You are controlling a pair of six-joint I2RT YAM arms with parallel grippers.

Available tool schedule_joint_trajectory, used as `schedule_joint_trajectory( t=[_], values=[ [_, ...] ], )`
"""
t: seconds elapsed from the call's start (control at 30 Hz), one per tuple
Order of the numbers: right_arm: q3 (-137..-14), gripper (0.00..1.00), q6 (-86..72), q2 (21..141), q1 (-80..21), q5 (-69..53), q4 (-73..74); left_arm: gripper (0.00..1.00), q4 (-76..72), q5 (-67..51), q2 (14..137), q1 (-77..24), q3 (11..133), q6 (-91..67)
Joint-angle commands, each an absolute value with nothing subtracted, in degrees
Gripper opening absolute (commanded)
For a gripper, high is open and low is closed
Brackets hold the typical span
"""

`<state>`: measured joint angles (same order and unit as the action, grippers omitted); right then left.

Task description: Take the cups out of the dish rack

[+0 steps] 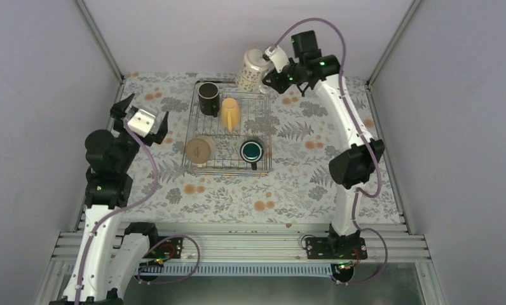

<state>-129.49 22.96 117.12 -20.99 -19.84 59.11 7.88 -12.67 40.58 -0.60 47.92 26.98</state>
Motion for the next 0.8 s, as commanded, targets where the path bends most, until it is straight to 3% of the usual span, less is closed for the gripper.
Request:
schedule_joint_trajectory(
  t=[0.0,0.13,0.33,0.63,0.77],
  values=[
    [-133.4,0.03,23.6,113.1,-19.8,-42.8,61.0,1.00,-9.9,-18.5,37.8,-1.8,39.1,30.5],
    [-128.4,0.03,20.3,111.0,-18.9,-59.3,58.7,1.00,-24.1,-13.4,42.2,-4.2,34.9,27.8],
    [-127.5,0.03,19.3,112.4,-19.4,-73.2,58.6,1.00,-35.4,-5.8,50.2,-9.4,33.4,26.3],
    [-128.9,0.03,16.6,113.3,-20.7,-79.7,55.0,1.00,-25.4,-13.0,51.4,-11.6,36.8,30.3],
    [-129.0,0.03,16.9,114.5,-21.1,-79.5,55.3,1.00,-18.2,-4.3,53.8,-12.4,40.4,35.0]
  ],
)
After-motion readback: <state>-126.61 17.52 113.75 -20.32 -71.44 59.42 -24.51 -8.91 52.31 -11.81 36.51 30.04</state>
